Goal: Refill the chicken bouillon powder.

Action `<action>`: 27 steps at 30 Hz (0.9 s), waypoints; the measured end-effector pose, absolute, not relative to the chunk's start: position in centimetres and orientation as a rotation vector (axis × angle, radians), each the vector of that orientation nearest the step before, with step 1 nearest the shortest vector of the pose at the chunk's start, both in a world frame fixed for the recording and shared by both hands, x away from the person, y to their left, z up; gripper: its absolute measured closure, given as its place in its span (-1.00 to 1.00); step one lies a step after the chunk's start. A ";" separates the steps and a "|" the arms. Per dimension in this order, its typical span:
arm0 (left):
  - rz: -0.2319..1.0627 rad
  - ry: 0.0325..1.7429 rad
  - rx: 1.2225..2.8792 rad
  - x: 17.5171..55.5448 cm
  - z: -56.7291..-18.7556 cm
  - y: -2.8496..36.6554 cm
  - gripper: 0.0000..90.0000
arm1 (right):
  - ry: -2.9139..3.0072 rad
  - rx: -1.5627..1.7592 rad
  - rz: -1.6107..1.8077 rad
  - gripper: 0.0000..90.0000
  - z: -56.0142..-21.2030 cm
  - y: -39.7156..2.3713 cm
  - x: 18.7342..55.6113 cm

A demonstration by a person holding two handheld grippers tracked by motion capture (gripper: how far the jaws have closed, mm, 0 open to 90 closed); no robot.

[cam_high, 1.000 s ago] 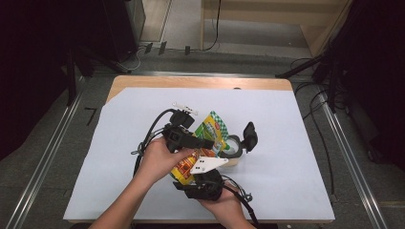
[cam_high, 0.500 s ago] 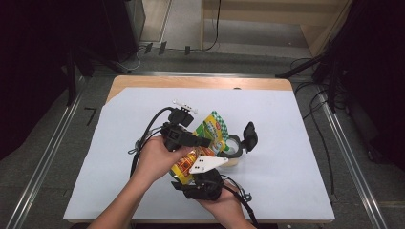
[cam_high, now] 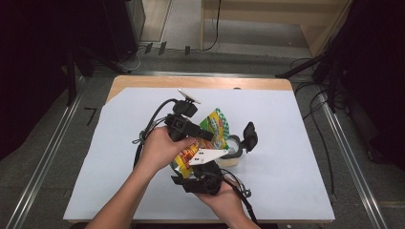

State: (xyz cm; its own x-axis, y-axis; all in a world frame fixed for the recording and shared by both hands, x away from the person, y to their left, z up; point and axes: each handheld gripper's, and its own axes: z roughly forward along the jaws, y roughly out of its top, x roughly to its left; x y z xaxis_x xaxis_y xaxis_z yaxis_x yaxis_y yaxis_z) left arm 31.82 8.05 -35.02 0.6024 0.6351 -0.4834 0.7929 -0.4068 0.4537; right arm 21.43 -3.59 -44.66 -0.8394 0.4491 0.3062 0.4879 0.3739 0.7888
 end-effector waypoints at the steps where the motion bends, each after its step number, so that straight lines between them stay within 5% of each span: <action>1: -0.319 1.124 2.162 32.0 -35.0 8.1 0.72 | -2.563 -0.879 -1.488 0.34 -44.5 -3.5 21.6; 27: -0.367 1.119 2.144 31.9 -34.4 9.0 0.59 | -2.487 -0.910 -1.529 0.42 -44.6 -4.3 22.0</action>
State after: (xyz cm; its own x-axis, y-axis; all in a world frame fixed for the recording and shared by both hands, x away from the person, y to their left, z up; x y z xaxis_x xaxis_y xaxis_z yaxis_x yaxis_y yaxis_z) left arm 31.92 8.96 -34.38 0.5903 0.6125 -0.5258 0.8049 -0.3975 0.4406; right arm 21.99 -4.27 -44.56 -0.8197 0.4412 0.3653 0.5251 0.3241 0.7869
